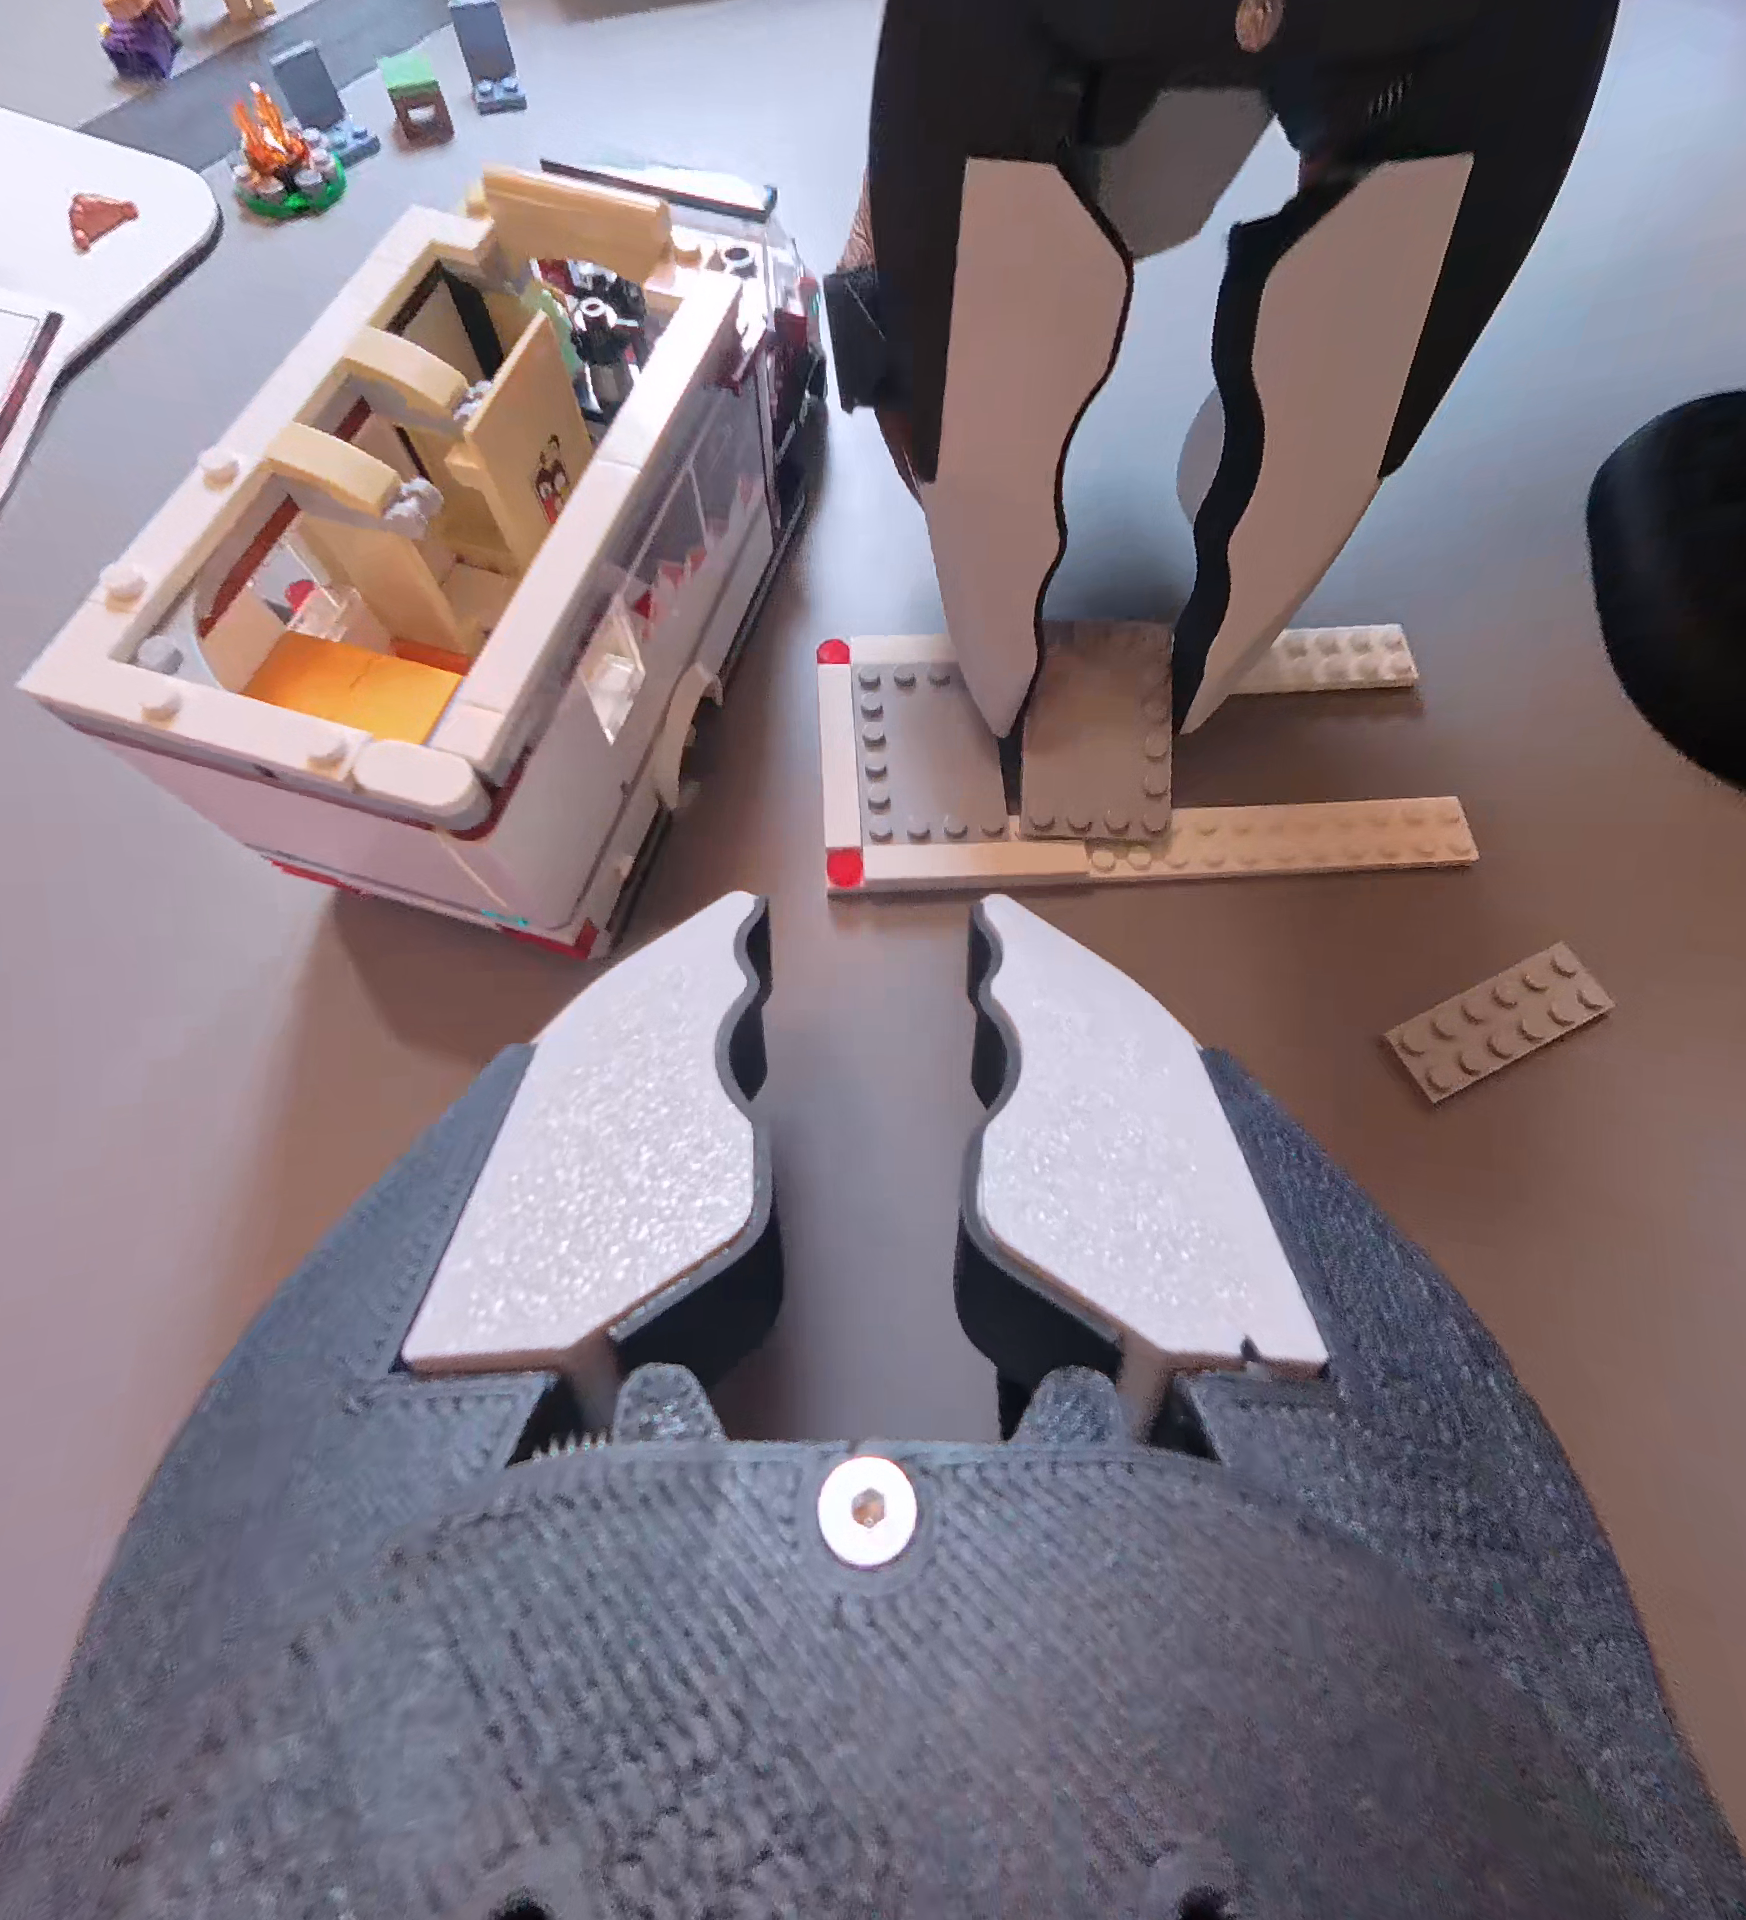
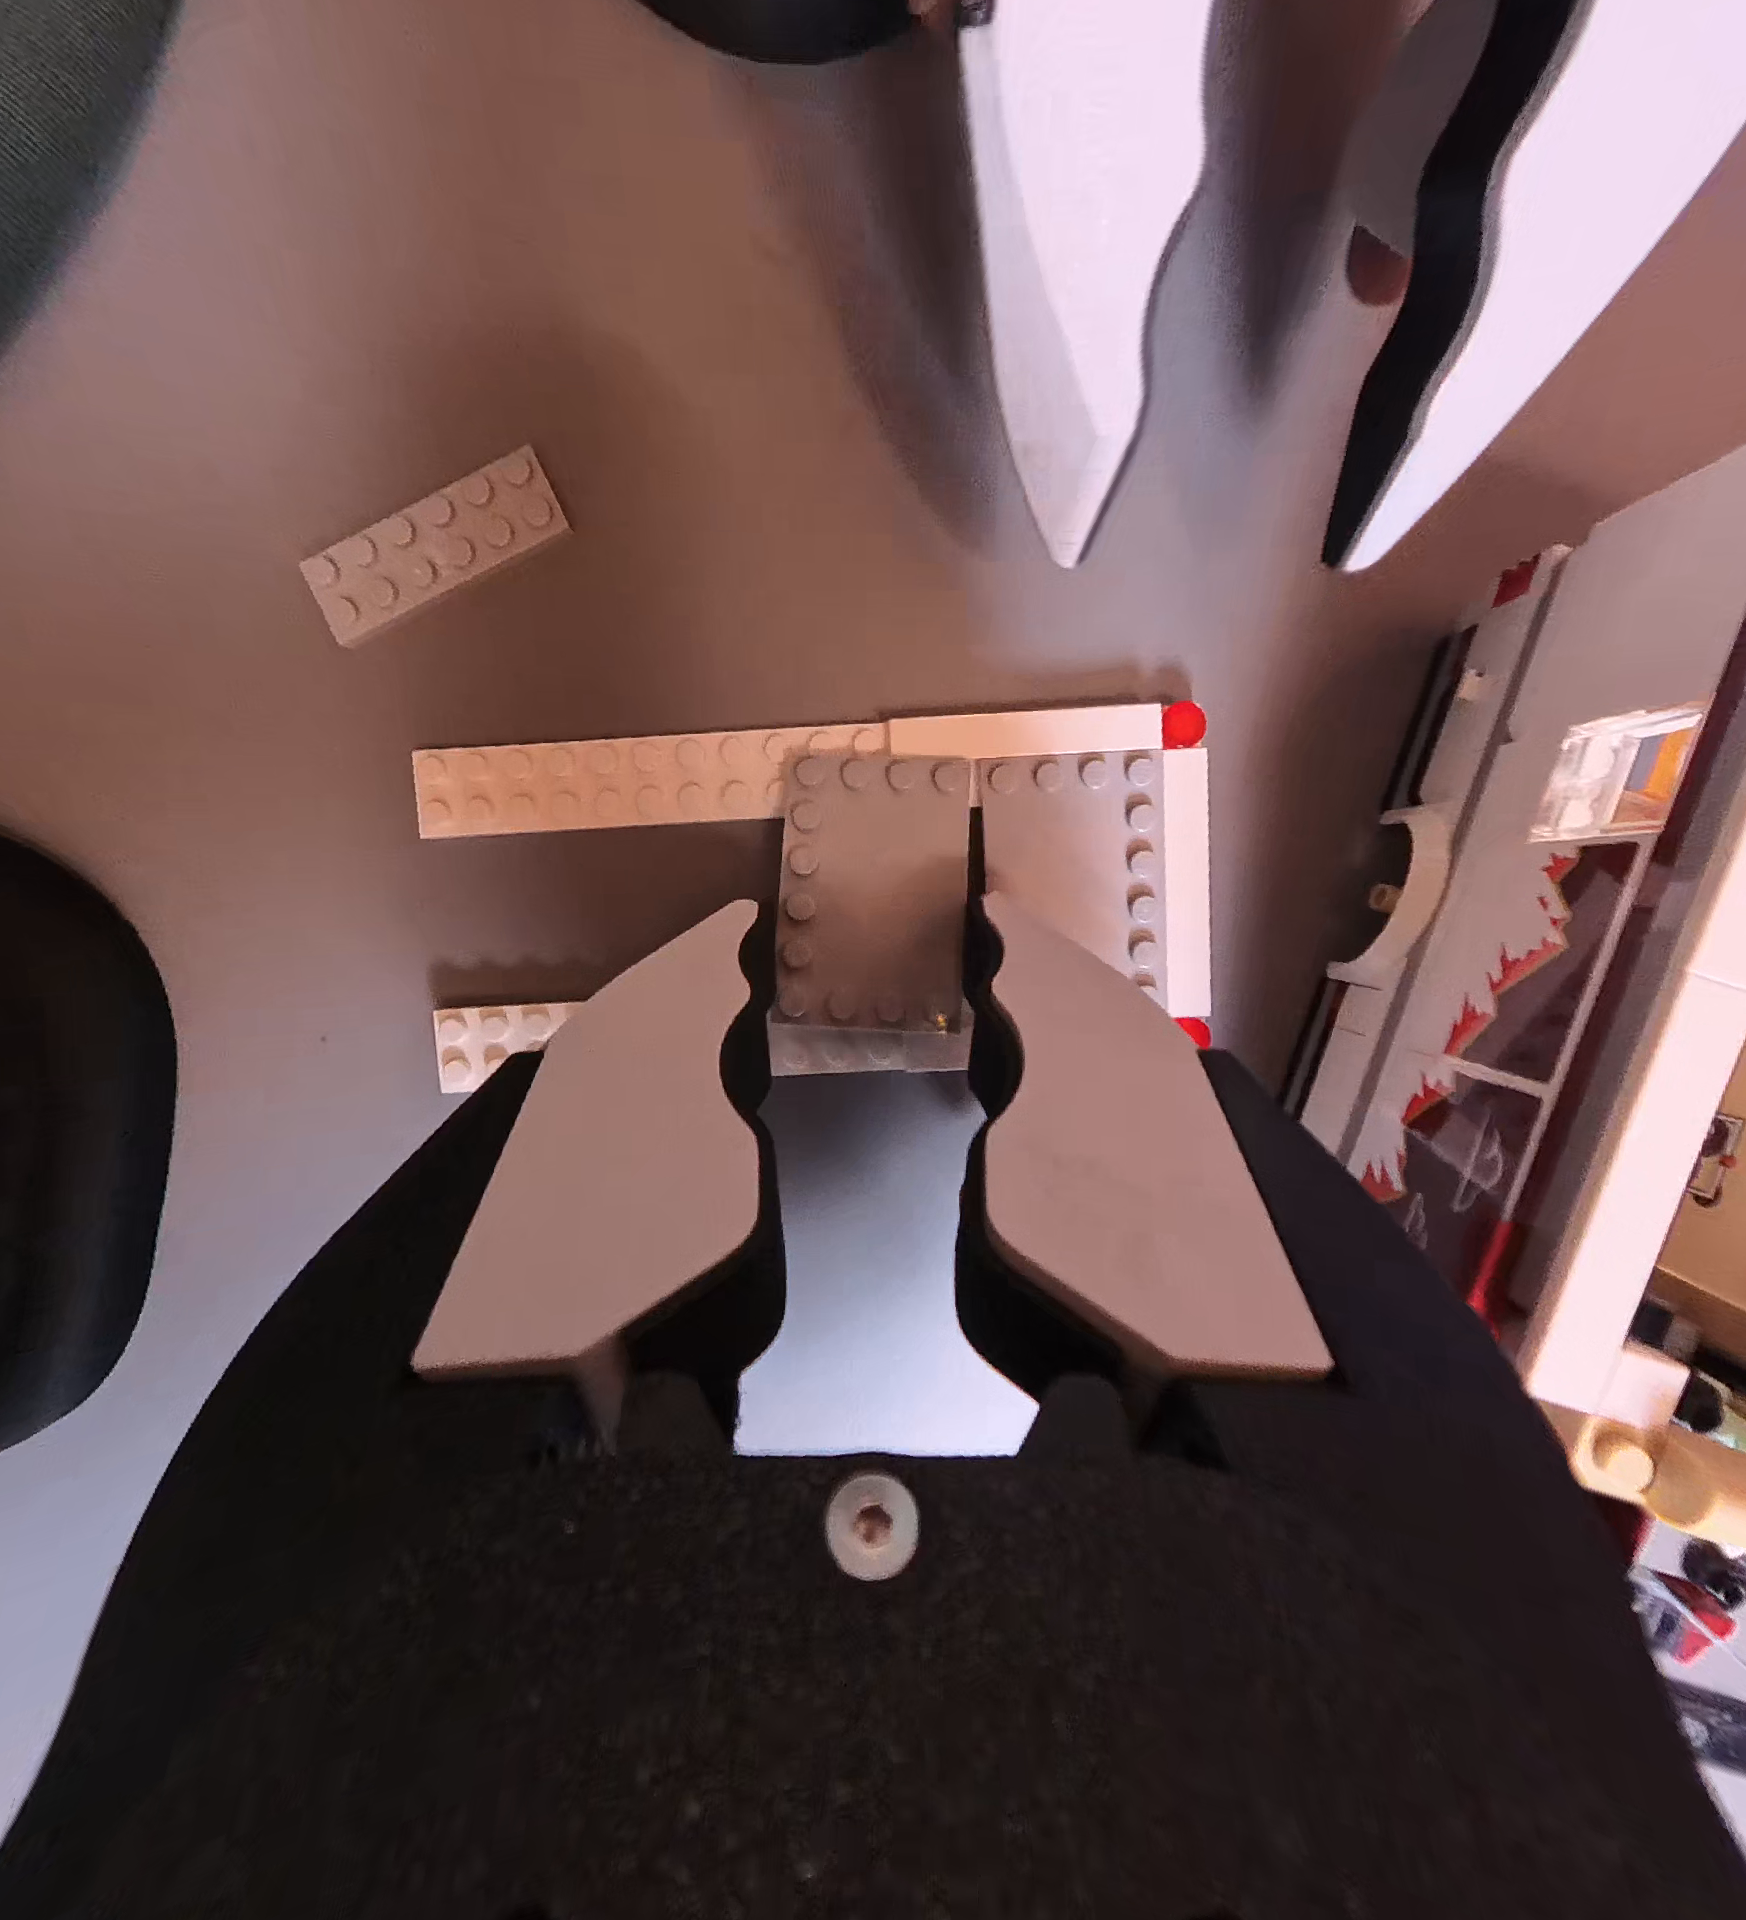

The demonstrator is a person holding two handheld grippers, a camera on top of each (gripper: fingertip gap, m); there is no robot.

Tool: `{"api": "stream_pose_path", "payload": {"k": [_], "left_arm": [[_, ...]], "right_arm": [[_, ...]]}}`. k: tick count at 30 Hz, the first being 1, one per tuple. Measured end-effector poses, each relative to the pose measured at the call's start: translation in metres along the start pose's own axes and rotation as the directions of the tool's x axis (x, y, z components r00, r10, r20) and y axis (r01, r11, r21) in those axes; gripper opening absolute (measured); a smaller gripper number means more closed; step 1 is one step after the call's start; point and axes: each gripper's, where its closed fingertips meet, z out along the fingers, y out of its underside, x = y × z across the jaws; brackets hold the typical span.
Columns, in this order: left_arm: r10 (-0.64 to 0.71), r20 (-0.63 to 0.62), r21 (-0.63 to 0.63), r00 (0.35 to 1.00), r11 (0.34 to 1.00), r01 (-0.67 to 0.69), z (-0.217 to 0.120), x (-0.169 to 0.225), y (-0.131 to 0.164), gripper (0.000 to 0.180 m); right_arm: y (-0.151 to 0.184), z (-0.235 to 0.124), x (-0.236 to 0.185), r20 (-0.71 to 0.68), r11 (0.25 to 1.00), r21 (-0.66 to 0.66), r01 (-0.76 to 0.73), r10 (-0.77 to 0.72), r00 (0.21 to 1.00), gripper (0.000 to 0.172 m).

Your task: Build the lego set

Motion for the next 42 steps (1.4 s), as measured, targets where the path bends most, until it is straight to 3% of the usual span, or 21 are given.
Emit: {"api": "stream_pose_path", "payload": {"k": [10,23,31,42], "left_arm": [[0.047,0.073,-0.121,0.996,0.992,-0.038,0.0,0.026,0.01,0.053],[-0.031,0.15,-0.109,0.988,0.993,0.048,-0.003,0.031,0.015,0.055],[-0.022,0.231,-0.107,0.973,0.993,0.048,-0.006,0.031,0.016,0.056],[-0.04,0.234,-0.089,0.971,0.994,0.062,-0.007,0.033,0.017,0.055]], "right_arm": [[0.0,-0.002,0.006,-0.03,1.0,-0.019,0.014,-0.014,0.999,0.034],[-0.003,-0.005,0.008,-0.09,1.0,0.015,-0.001,0.002,0.996,0.042],[-0.007,-0.003,0.007,-0.189,0.995,0.082,-0.057,0.072,0.979,0.026],[-0.007,0.003,0.008,-0.191,0.993,0.077,-0.095,0.108,0.976,0.025]]}}
